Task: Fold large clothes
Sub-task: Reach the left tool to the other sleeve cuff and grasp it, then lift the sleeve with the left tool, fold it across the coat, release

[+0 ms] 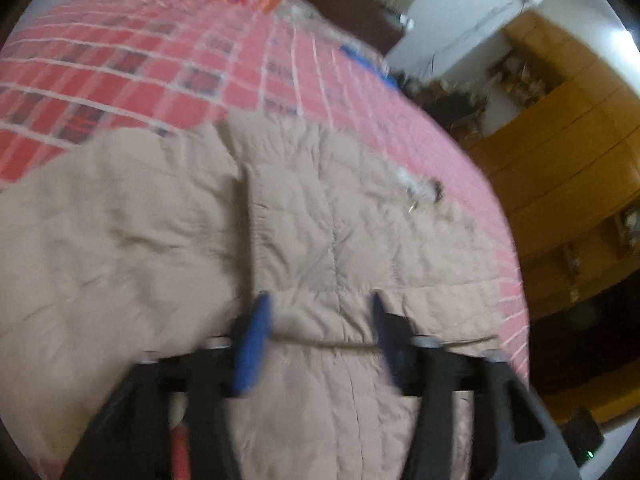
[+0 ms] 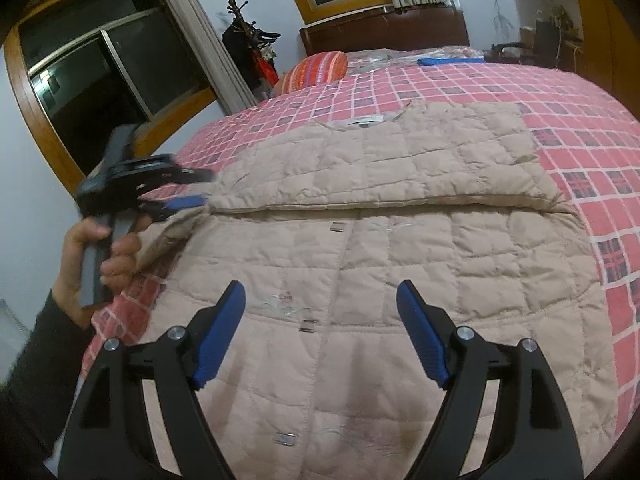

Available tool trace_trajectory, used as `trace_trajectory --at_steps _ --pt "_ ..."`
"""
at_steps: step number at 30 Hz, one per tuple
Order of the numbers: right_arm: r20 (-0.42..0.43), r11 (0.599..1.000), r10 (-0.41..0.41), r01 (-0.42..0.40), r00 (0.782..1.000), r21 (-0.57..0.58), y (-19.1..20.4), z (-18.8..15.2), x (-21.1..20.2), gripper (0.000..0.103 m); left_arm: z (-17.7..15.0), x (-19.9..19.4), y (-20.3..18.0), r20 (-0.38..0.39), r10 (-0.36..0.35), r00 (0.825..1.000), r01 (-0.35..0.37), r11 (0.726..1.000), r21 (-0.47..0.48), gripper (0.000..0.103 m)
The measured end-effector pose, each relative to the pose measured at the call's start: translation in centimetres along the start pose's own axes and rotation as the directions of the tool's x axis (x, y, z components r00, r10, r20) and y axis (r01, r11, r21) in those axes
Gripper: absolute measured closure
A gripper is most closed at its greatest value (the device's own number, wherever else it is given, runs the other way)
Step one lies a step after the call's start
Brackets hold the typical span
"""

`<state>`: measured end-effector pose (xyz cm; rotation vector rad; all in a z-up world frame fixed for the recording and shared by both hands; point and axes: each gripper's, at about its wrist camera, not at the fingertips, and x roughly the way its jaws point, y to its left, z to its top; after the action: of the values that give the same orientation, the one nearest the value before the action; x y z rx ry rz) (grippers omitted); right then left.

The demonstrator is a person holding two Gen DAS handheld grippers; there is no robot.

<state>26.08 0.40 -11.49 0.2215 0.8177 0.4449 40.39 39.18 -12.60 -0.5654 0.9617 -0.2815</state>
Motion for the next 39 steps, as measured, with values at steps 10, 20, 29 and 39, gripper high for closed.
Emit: trace_trajectory --at_steps 10,20,29,39 --pt "-0.002 0.990 0.096 -0.095 0.995 -0.108 4.2 0.0 0.4 0.019 -12.4 -20.0 20.8 0.244 0.190 0.951 -0.037 0.854 -0.519 0.017" --pt "-0.017 0.980 0.132 -0.133 0.991 -0.148 6.9 -0.2 0.5 0.017 -14.9 -23.9 29.2 0.298 0.258 0.919 0.010 0.742 -0.671 0.017" --pt "-0.007 0.987 0.108 -0.108 0.994 -0.121 6.0 -0.3 -0.1 0.016 -11.9 -24.1 30.1 0.278 0.324 0.904 -0.058 0.739 -0.672 0.083" --pt "-0.011 0.991 0.096 -0.096 0.995 -0.092 5.1 -0.3 -0.2 0.016 -3.5 -27.1 19.1 0.435 0.307 0.847 -0.105 0.897 -0.428 0.087"
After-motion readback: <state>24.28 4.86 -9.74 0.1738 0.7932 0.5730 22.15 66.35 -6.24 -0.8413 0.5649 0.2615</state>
